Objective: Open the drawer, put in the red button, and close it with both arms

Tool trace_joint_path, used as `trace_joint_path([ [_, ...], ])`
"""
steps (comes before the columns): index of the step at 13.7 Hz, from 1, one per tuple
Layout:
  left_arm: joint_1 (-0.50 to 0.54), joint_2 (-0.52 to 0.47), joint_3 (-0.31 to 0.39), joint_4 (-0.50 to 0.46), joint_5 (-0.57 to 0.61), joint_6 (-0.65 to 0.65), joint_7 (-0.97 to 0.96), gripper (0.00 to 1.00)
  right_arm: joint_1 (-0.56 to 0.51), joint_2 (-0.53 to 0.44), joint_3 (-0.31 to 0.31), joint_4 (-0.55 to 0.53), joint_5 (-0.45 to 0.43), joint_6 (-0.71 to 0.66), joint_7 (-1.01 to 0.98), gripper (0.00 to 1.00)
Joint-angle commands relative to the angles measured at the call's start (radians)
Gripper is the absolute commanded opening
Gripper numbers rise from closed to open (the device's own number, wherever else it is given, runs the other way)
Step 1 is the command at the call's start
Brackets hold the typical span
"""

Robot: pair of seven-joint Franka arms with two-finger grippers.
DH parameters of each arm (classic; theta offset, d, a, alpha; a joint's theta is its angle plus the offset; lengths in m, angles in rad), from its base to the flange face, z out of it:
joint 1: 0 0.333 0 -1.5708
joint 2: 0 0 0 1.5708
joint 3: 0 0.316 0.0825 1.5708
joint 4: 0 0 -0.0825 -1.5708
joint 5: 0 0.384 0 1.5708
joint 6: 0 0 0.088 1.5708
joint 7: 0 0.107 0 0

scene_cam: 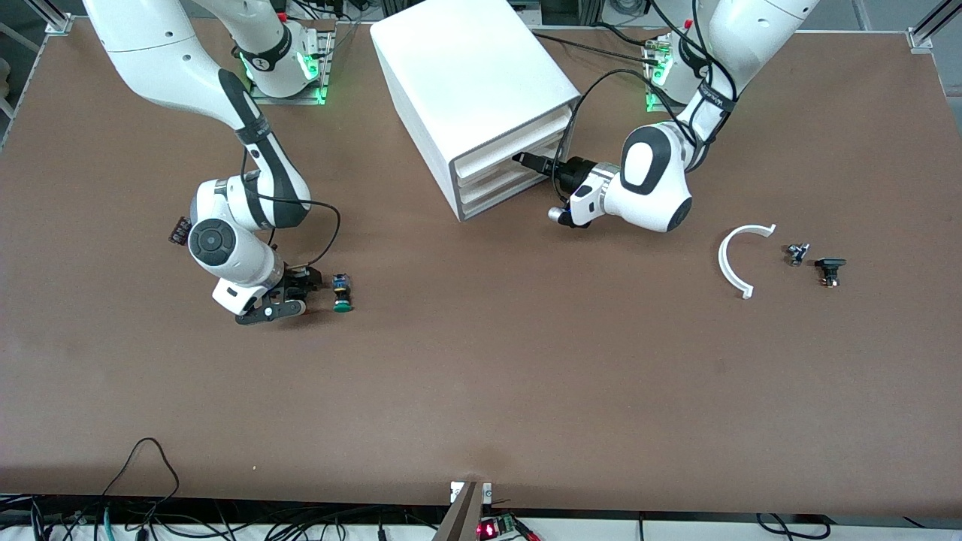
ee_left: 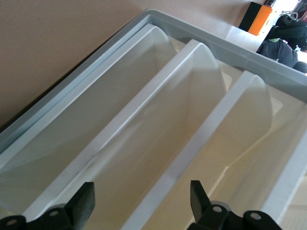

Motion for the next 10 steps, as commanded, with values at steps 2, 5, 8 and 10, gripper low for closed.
trace_joint_path([
  [2,0.016,-0.04,-0.008,-0.047,-0.031,-0.017,0.031,0.88,0.0,-0.007,0.007,-0.014,-0.009,0.01,0.015,0.55],
  [5,0.015,-0.037,-0.022,-0.075,-0.031,-0.007,0.034,0.87,-0.002,0.001,0.007,-0.008,-0.01,0.009,0.004,0.42],
  [8,0.013,-0.028,-0.022,-0.084,-0.03,-0.001,0.068,0.71,0.0,0.002,0.028,0.023,-0.009,0.009,0.004,0.39],
  [10,0.013,-0.028,-0.02,-0.084,-0.015,0.033,0.12,0.41,0.0,-0.011,0.028,0.061,-0.009,-0.017,-0.002,0.39],
])
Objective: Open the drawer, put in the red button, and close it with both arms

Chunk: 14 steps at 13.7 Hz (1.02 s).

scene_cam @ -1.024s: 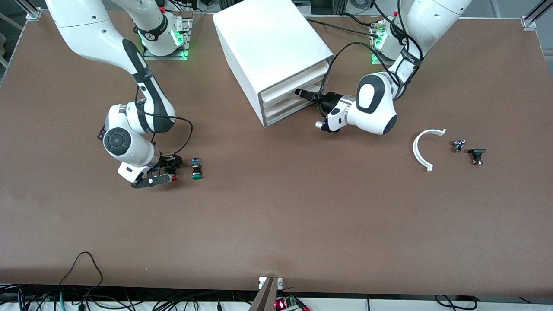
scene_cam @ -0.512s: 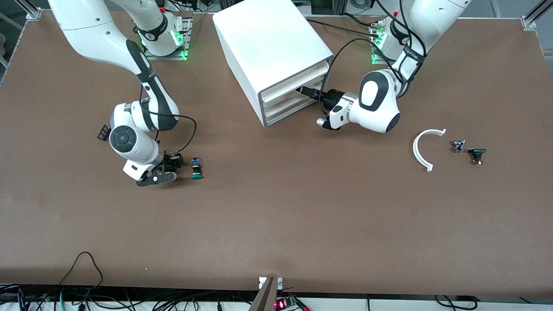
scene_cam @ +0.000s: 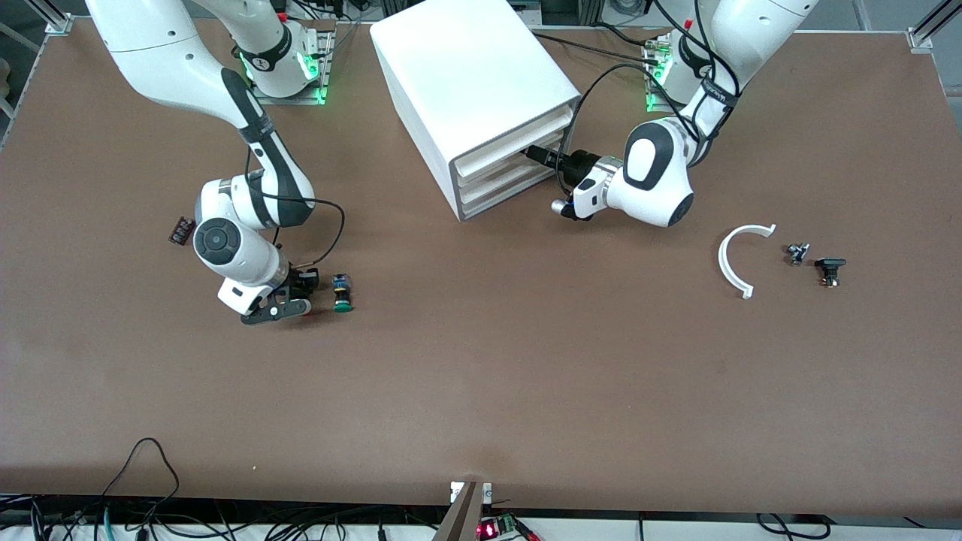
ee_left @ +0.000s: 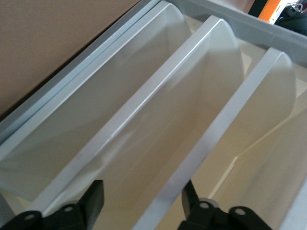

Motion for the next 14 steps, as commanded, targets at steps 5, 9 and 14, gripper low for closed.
trace_joint_path([
  [5,0.039,-0.039,0.037,0.004,-0.011,0.159,0.085,0.0,-0.002,-0.076,0.049,0.223,-0.004,-0.203,-0.086,0.4],
  [9,0.049,-0.037,0.119,0.072,-0.009,0.219,0.083,0.0,-0.002,-0.078,0.144,0.375,-0.001,-0.329,-0.282,0.39],
  [14,0.063,-0.046,0.129,0.096,-0.008,0.288,0.09,1.0,-0.001,-0.072,0.312,0.439,-0.004,-0.337,-0.515,0.4],
])
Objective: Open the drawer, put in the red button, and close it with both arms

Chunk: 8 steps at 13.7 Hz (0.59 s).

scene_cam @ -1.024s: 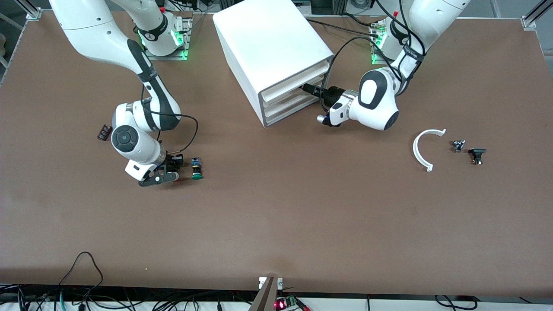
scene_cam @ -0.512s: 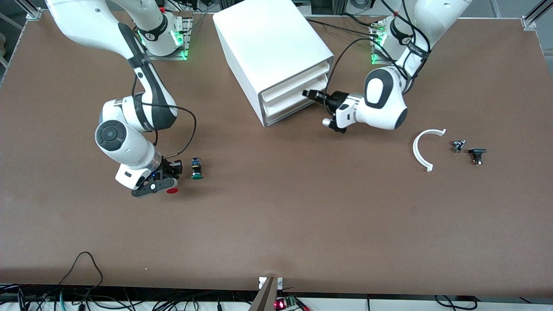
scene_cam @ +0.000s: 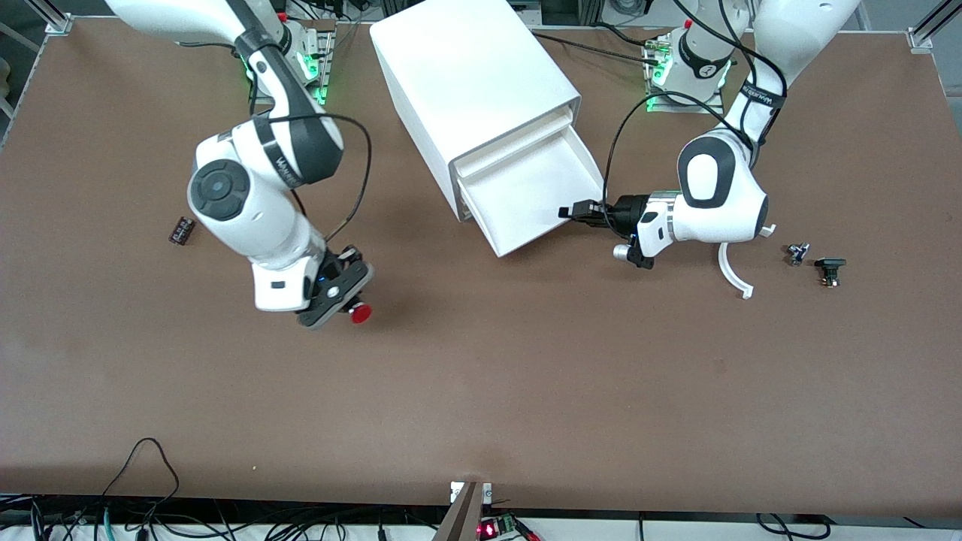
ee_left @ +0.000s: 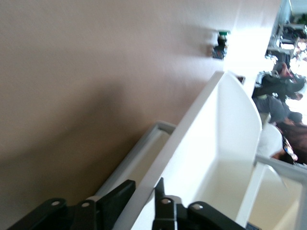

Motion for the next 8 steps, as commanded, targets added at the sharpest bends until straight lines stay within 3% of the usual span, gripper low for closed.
trace_joint_path([
  [1,-0.006,-0.008,0.013,0.009,0.027,0.098,-0.021,1.0,-0.003,0.022,0.102,0.065,-0.006,-0.026,-0.122,0.4],
  [5,0.005,-0.088,0.012,0.077,0.326,0.156,-0.03,1.0,0.032,0.029,0.199,0.111,0.005,-0.021,-0.262,0.39],
  [8,0.115,-0.189,0.018,0.094,0.388,0.158,-0.033,1.0,0.068,0.059,0.268,0.153,-0.007,-0.012,-0.354,0.39],
])
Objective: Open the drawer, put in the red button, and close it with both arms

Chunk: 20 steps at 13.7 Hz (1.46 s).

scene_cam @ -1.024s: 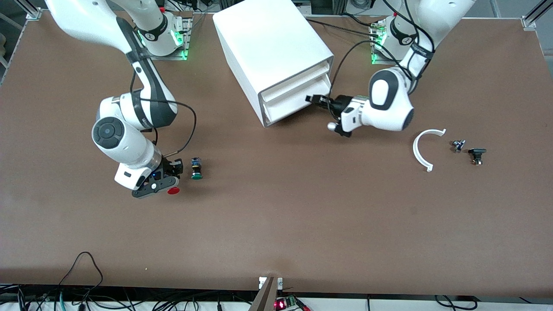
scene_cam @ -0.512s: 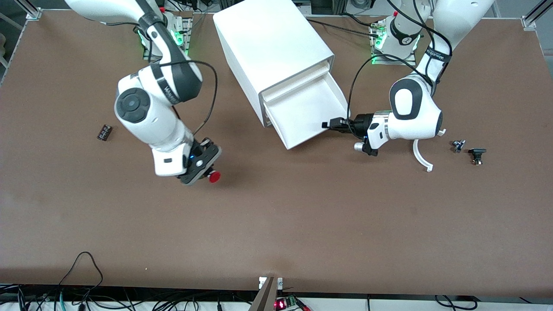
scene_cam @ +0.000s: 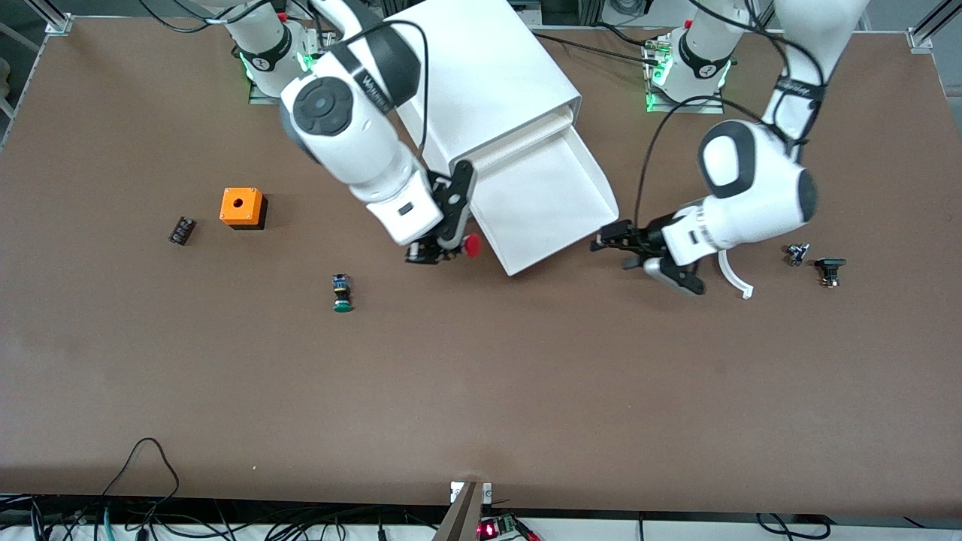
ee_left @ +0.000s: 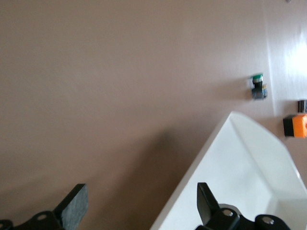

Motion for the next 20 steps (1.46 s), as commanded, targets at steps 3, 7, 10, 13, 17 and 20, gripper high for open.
trace_joint_path([
  [3,0.08,-0.135,0.052,-0.007,0.049,-0.018,0.005,1.0,0.1,0.064,0.033,0.071,-0.061,-0.017,-0.175,0.39],
  [7,0.08,-0.192,0.149,0.116,0.383,-0.206,-0.001,1.0,0.192,0.102,0.024,0.071,-0.165,-0.034,-0.187,0.38],
  [10,0.078,-0.19,0.19,0.256,0.523,-0.377,-0.012,1.0,0.238,0.146,0.01,0.072,-0.25,-0.025,-0.205,0.36],
  [13,0.071,-0.192,0.186,0.342,0.69,-0.504,-0.08,1.0,0.276,0.171,-0.013,0.072,-0.254,-0.024,-0.189,0.37],
  [17,0.057,-0.201,0.151,0.369,0.787,-0.621,-0.373,1.0,0.33,0.2,-0.064,0.072,-0.256,0.002,-0.126,0.5],
  [20,0.054,-0.199,0.155,0.37,0.789,-0.621,-0.439,1.0,0.332,0.194,-0.064,0.072,-0.253,-0.004,-0.045,1.0],
])
